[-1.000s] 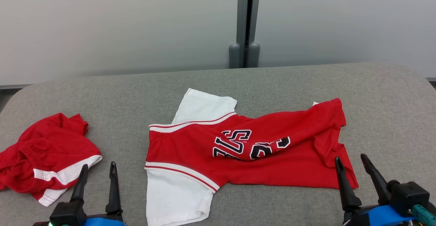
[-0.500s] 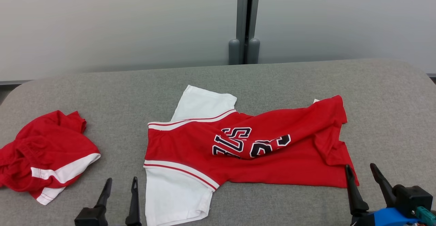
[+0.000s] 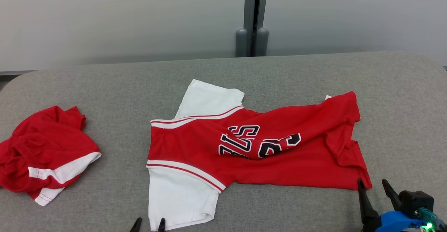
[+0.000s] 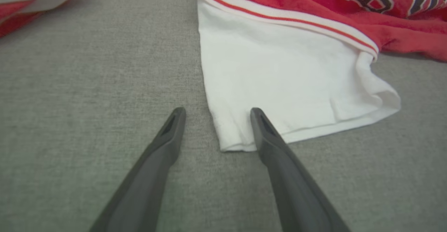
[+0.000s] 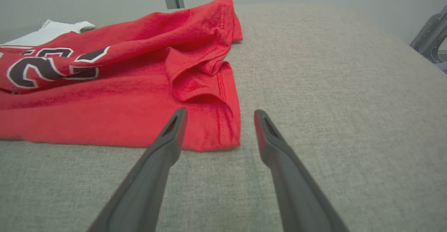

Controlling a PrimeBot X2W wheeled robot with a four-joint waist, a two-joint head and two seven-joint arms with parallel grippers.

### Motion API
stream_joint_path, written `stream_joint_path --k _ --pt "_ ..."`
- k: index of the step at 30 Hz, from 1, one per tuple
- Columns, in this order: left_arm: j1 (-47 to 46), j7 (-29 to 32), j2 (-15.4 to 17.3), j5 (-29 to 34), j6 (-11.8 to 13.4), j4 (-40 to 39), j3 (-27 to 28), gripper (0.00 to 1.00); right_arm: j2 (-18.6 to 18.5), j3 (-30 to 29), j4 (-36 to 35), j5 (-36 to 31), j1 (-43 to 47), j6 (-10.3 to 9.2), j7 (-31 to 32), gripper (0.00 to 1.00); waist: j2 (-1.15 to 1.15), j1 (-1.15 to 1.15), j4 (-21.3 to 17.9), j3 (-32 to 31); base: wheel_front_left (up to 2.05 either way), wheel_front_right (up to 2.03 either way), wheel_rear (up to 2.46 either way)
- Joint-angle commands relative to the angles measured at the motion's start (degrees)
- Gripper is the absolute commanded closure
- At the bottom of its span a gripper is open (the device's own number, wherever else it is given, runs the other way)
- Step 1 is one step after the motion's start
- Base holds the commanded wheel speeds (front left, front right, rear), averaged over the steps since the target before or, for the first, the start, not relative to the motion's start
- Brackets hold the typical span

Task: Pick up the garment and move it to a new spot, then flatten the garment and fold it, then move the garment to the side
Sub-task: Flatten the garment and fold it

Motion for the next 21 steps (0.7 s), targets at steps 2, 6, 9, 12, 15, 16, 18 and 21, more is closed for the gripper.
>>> stream_joint_path --k 2,6,9,12,15,16,18,21 --pt "-0.35 -0.06 0.08 -0.66 -0.27 2.07 -0.22 0.00 -0.84 -0.38 3.62 -0.30 -1.75 0.01 -0.97 0.00 0.00 0.00 0.22 0.22 0.00 0.00 0.00" --pt "-1.22 -0.08 -0.16 -1.62 -0.72 4.71 -1.09 0.00 -1.46 -0.53 9.86 -0.19 -4.03 0.01 -2.20 0.00 0.00 0.00 0.43 0.61 0.00 0.00 0.00" --pt "-2.37 -0.06 -0.29 -1.96 -1.03 6.14 -1.99 0.00 -1.69 -0.74 13.92 0.27 -5.92 0.01 -3.21 0.00 0.00 0.00 0.46 1.17 0.00 0.00 0.00" --pt "-3.40 -0.16 -0.54 -2.53 -1.27 7.10 -2.94 0.00 -1.54 -0.24 17.26 0.56 -7.76 0.01 -4.12 0.00 0.00 0.00 0.45 1.59 0.00 0.00 0.00" --pt "-4.34 -0.19 -0.81 -3.32 -1.55 8.11 -3.72 0.00 -1.42 0.31 20.09 0.94 -9.36 0.01 -4.86 0.00 0.00 0.00 0.30 1.83 0.00 0.00 0.00" --pt "-4.52 -0.18 -0.91 -3.79 -1.65 8.51 -3.91 0.00 -1.40 0.51 21.00 1.02 -9.93 0.01 -5.06 0.00 0.00 0.00 0.18 1.87 0.00 0.00 0.00" --pt "-4.84 -0.16 -1.03 -4.24 -1.79 9.39 -4.44 0.00 -1.43 0.80 22.69 1.32 -10.89 0.01 -5.33 0.00 0.00 0.00 0.00 1.88 0.00 0.00 0.00" --pt "-5.41 -0.01 -1.23 -4.92 -1.99 10.59 -5.75 0.00 -1.34 1.26 24.64 2.40 -12.48 0.01 -5.79 0.00 0.00 0.00 -0.19 1.96 0.00 0.00 0.00"
